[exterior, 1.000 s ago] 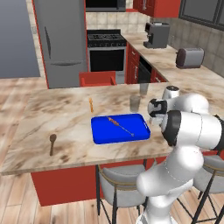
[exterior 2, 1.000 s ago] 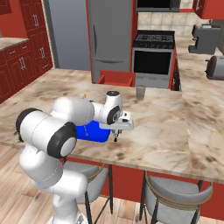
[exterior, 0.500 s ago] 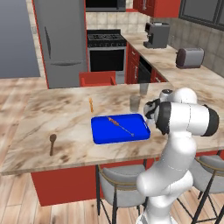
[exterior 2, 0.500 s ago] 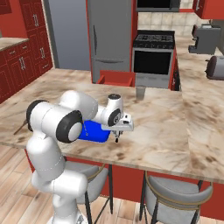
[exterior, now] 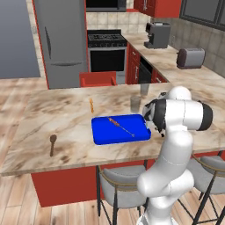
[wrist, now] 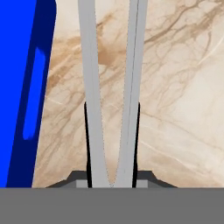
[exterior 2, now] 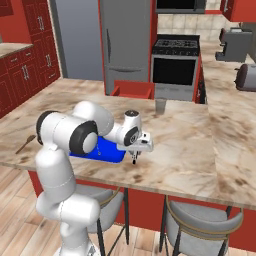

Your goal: Take the tongs from the drawer on the left and place them on the dining counter next to the tray containing the kebab skewer.

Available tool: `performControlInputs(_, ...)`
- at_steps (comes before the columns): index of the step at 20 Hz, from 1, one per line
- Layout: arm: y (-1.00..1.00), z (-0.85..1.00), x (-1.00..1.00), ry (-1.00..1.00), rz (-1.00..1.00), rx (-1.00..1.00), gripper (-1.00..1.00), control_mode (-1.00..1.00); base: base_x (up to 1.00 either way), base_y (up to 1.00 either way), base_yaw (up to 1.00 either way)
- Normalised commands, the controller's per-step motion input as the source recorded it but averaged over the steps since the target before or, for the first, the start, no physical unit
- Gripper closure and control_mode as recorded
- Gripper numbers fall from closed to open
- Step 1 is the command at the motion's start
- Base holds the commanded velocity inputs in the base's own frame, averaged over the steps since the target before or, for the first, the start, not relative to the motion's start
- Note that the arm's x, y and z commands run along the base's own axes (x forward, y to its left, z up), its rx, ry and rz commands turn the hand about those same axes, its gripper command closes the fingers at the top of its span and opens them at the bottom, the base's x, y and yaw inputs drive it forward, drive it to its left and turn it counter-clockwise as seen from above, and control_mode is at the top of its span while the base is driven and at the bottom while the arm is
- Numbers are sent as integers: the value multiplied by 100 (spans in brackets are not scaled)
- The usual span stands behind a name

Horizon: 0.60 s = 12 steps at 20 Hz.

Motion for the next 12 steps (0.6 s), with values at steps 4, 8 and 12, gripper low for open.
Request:
performControlInputs(4,0,-14,8,0,0,0,100,-100,0,0,0)
performControlInputs(8,0,-12,15,0,0,0,100,-100,0,0,0)
performControlInputs(12,0,-9,26,0,0,0,-100,-100,0,0,0)
